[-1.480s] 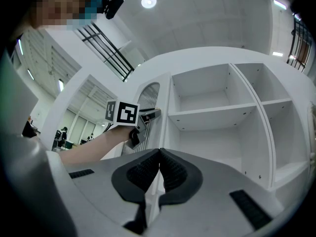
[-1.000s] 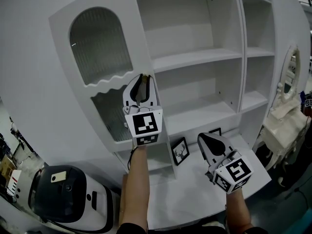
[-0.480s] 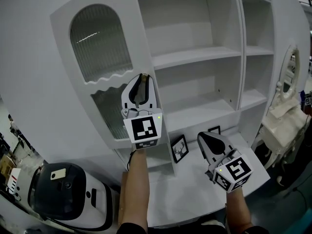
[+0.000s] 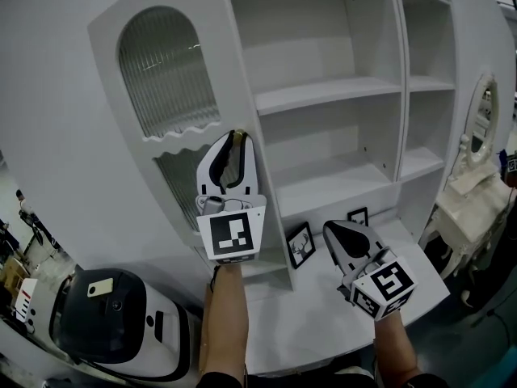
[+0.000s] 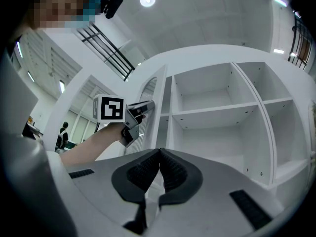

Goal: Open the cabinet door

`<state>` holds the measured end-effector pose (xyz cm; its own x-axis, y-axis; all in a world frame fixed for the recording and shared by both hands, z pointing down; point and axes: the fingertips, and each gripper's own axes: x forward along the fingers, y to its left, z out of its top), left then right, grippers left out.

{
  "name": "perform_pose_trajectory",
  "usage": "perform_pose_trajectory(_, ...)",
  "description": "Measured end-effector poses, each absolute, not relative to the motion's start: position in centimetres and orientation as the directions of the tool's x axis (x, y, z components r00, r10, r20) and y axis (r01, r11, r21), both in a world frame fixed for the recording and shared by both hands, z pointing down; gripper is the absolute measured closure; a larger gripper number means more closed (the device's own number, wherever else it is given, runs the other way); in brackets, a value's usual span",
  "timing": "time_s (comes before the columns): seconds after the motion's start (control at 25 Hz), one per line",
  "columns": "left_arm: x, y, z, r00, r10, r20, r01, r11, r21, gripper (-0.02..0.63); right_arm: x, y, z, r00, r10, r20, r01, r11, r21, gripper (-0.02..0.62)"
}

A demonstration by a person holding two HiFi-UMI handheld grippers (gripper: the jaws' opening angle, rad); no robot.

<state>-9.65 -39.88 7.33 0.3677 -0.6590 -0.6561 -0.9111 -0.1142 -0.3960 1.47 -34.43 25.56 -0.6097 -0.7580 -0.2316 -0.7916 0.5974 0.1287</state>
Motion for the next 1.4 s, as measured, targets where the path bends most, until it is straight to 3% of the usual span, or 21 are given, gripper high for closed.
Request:
perform_pose_trajectory(0.6,-12.5,-33.7,8.5,0.446,-0.619,-0.647,-0.891,-0.24,-0.384,0.525,-1.9,-33.4,26.4,-0.64,-0.732,-0.232,-0.764,0.637,0.101,0.578)
perform_pose_trajectory(0.88,-13.5,-31.7,8.5,0.454,-0.594,-0.665,-0.886,-0.219,-0.409,0.522,-3.1,-33.2,26.5,-0.653,-0.724,-0.223,-0.755,0.648,0.104,0.578)
perform_pose_trajectory(1.4,-16.2,-28.0,8.5,0.519,-0.516,-0.682,-0.849,-0.403,-0.341,0.521,-5.5,-32.0,26.5,-0.685,-0.696,-0.218,-0.725,0.681,0.103,0.578)
